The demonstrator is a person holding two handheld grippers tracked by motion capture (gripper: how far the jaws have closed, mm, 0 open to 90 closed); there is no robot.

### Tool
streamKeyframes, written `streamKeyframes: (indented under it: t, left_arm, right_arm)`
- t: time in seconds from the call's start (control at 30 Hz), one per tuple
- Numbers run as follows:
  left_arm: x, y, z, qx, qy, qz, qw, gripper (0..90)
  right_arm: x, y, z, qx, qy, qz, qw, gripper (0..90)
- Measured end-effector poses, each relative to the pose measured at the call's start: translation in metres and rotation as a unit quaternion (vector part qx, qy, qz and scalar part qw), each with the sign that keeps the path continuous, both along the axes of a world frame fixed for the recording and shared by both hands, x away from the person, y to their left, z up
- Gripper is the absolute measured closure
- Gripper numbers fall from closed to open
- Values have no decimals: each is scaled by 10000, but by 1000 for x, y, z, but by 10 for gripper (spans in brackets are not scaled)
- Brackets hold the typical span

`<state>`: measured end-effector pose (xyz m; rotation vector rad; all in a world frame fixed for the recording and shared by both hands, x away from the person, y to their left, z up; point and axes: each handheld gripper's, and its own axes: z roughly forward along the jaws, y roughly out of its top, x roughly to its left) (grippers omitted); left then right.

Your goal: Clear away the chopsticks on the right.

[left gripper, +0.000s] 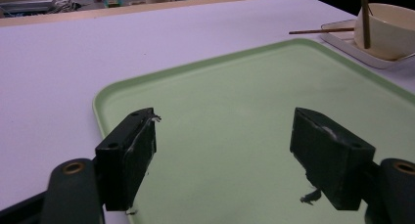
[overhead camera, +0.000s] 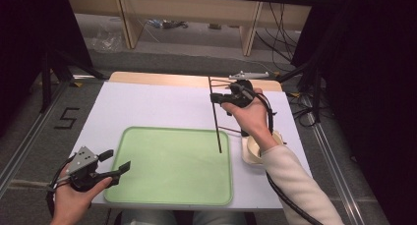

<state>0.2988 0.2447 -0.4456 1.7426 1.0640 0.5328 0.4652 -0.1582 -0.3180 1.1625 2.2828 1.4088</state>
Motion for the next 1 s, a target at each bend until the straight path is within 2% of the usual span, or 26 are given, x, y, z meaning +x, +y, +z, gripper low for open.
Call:
streamKeyframes:
  t: [0.07,0.13,0.2,0.3,0.33,0.4,0.43,0.47,0.5,0.53,0.57,0.63,0.67,0.73,0.77,0.83,0.87,0.93,1.0]
  left_arm:
    - [0,-1,0,-53,40,39,10000,249]
    - [1,-1,0,24,0,-11,10000,250]
    - [1,-1,0,21,6,-17,10000,249]
    - [1,-1,0,11,7,-3,10000,250]
    - [1,-1,0,12,7,-7,10000,249]
    - [1,-1,0,17,4,-7,10000,250]
    - [1,-1,0,25,-6,-23,10000,250]
    - [1,-1,0,25,-6,-23,10000,249]
    - [1,-1,0,28,-5,-22,10000,250]
    - [1,-1,0,28,-5,-22,10000,250]
    - [1,-1,0,28,-4,-24,10000,249]
    - [1,-1,0,28,-4,-27,10000,250]
    - [1,-1,0,24,-5,-28,10000,250]
    - [1,-1,0,19,0,-29,10000,250]
    - [1,-1,0,17,10,-18,10000,250]
    - [1,-1,0,17,6,-18,10000,250]
    - [1,-1,0,14,2,-31,10000,250]
    - [1,-1,0,17,6,-39,10000,250]
    - [1,-1,0,15,6,-37,10000,250]
  right_arm:
    - [-6,-5,-4,118,126,-40,9998,875]
    - [-13,-9,-8,108,240,-119,9996,875]
    - [-17,-13,-12,65,210,-124,9997,875]
    - [-30,-17,-17,202,412,-188,9988,875]
    - [-33,-18,-18,197,492,-229,9983,875]
    - [-36,-20,-19,205,495,-236,9983,875]
    - [-42,-22,-21,112,569,-354,9977,875]
    - [-42,-22,-21,112,569,-354,9977,875]
    - [-46,-24,-25,140,678,-430,9967,874]
    - [-46,-24,-25,140,678,-430,9967,874]
    - [-48,-24,-28,183,778,-462,9957,874]
    - [-48,-26,-31,152,739,-493,9959,874]
    - [-50,-25,-32,205,838,-589,9945,874]
    - [-49,-27,-38,162,828,-505,9952,873]
    - [-49,-28,-42,142,870,-608,9942,873]
    - [-47,-30,-44,94,848,-581,9947,874]
    - [-47,-30,-46,134,929,-576,9939,873]
    - [-46,-29,-52,67,1022,-645,9927,873]
    - [-46,-29,-54,75,1015,-679,9925,873]
